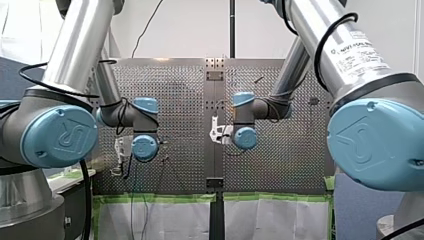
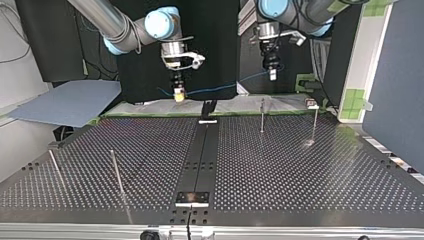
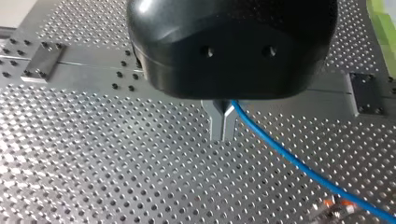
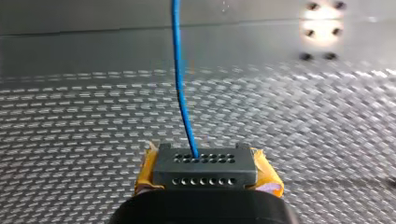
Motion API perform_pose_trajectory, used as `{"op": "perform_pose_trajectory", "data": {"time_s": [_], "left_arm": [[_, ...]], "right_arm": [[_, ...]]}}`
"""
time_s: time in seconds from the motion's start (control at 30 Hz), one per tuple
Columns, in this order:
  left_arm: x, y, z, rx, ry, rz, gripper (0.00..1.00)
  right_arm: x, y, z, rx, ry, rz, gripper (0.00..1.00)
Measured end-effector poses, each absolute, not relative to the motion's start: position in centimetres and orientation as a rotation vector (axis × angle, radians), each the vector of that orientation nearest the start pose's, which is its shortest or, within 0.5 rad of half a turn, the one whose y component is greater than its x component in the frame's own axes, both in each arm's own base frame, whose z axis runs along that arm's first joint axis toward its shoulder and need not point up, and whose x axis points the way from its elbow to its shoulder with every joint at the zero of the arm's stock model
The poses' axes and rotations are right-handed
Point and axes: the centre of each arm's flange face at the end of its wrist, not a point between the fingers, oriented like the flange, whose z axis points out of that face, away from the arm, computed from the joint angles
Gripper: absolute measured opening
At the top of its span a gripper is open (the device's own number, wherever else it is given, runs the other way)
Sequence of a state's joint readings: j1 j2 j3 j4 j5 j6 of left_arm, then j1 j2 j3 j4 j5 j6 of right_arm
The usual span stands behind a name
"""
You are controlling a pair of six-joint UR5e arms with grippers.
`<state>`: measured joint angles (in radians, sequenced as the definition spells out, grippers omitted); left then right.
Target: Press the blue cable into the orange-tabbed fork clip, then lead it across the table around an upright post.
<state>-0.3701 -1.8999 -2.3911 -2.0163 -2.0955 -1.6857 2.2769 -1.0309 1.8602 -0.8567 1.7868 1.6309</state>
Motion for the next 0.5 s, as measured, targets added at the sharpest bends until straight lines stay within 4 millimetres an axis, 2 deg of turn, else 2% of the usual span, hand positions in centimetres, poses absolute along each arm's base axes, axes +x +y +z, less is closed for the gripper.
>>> {"op": "perform_pose_trajectory", "data": {"time_s": [0.1, 0.2, 0.33, 0.5], "left_arm": [[33.1, -21.0, 10.3, -0.204, 1.583, 0.042, 0.01], [33.7, -20.4, 9.9, -0.205, 1.587, 0.041, 0.01], [34.5, -19.6, 8.9, -0.210, 1.588, 0.038, 0.01], [35.3, -18.2, 7.4, -0.234, 1.596, 0.058, 0.01]], "right_arm": [[46.5, -37.9, 15.6, 1.499, -0.961, 1.666, 0.00], [47.1, -38.2, 15.7, 1.513, -0.939, 1.688, 0.00], [48.0, -37.9, 14.5, 1.549, -0.914, 1.711, 0.00], [49.0, -37.2, 12.0, 1.613, -0.879, 1.736, 0.00]]}}
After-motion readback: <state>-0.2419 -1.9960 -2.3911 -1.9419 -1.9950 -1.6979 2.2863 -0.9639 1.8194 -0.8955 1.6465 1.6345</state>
